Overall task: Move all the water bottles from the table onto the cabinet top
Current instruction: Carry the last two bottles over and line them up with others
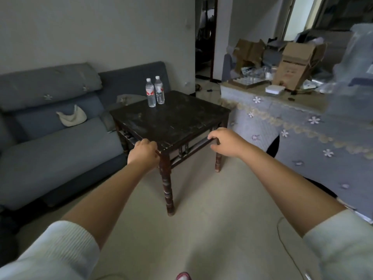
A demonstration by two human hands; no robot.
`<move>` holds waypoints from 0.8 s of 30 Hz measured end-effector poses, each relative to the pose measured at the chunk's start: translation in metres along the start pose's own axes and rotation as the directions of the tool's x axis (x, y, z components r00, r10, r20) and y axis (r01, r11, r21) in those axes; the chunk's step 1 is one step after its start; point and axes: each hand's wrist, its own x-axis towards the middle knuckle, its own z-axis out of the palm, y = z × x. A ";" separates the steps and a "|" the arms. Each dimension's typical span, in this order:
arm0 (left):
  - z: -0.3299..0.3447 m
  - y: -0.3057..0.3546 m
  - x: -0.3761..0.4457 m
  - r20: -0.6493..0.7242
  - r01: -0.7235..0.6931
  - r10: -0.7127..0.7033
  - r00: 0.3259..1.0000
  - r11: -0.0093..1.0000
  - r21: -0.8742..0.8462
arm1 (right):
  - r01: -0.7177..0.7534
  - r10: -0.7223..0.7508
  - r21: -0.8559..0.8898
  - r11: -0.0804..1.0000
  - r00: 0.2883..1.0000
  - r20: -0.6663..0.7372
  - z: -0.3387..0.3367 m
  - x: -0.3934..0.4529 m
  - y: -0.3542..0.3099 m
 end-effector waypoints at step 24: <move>0.010 0.016 0.500 -0.051 0.152 -0.152 0.987 0.988 0.015 | 0.142 -0.141 -0.011 0.990 0.986 0.084 -0.058 0.515 0.124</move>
